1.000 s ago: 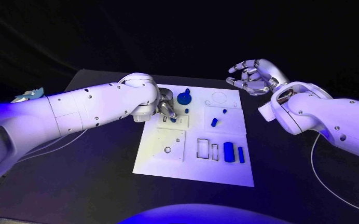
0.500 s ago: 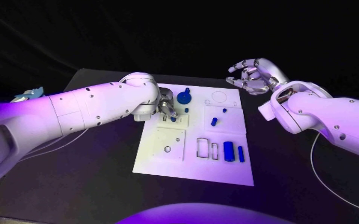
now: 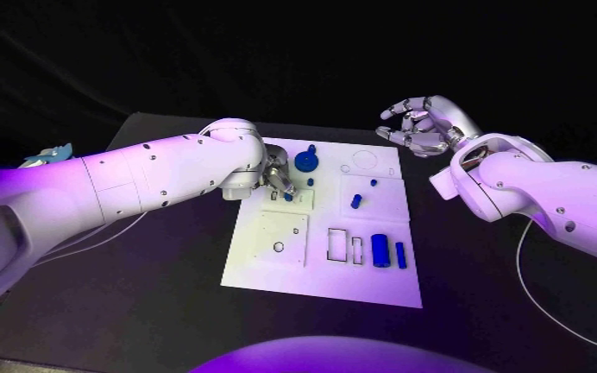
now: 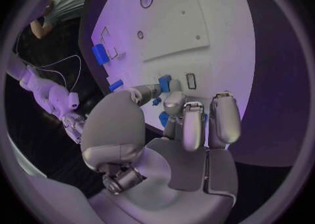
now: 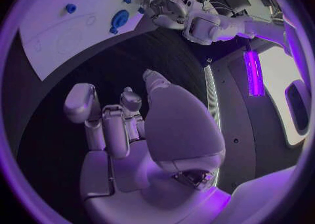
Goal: Assemble the parts on the task board
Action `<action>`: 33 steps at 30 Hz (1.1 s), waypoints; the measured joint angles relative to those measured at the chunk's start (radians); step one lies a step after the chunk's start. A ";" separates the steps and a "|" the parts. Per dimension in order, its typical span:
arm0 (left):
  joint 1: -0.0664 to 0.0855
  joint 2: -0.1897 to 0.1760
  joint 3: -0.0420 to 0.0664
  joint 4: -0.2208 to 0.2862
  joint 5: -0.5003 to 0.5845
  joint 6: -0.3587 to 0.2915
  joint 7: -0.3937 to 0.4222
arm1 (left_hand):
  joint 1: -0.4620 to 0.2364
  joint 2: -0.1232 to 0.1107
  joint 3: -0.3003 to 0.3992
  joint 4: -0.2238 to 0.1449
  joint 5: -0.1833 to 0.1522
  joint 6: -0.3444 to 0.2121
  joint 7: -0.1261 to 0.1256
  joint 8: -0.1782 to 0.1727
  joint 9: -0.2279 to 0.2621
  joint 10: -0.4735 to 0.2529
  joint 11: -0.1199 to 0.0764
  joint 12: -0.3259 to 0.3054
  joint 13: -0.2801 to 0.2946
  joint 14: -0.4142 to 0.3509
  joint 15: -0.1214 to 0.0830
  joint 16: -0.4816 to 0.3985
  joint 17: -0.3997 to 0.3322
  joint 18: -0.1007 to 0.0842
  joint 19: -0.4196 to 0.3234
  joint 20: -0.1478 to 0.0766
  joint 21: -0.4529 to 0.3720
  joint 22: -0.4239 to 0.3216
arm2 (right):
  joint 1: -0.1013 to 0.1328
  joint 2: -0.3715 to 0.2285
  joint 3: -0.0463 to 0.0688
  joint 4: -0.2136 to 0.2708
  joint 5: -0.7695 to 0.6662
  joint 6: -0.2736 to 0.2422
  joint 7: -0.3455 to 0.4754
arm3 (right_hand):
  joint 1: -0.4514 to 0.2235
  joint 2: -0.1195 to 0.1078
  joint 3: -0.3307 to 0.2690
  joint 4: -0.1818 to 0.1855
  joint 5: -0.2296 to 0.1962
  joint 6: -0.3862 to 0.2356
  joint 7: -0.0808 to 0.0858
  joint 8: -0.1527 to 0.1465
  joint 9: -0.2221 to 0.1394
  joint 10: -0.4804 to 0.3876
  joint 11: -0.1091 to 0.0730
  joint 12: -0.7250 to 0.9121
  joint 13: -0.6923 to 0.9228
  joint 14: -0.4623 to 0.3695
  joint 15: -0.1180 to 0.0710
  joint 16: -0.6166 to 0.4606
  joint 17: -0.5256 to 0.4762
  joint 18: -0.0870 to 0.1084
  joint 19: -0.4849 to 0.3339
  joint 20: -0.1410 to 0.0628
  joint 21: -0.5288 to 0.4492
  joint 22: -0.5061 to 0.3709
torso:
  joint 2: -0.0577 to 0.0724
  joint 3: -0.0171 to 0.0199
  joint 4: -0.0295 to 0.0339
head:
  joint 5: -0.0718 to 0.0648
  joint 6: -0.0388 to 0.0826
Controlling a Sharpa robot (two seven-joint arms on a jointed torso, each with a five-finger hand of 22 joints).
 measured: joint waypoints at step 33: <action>-0.007 -0.022 0.015 0.028 0.020 0.009 -0.016 | -0.060 0.010 -0.180 0.073 -0.001 0.010 0.004 -0.012 -0.002 -0.006 0.006 -0.009 -0.020 0.000 0.000 0.000 0.001 -0.006 0.004 -0.004 0.000 0.006 | -0.004 0.002 0.000 -0.005 -0.009 0.010 -0.003 | -0.023 -0.009 0.003 0.003 -0.020 -0.014 -0.001 0.004 -0.009 -0.010 0.004 -0.009 -0.015 0.000 0.000 -0.012 0.000 0.016 -0.018 0.000 -0.039 -0.027 | -0.001 -0.0001 -0.0006 | 0.001 0.006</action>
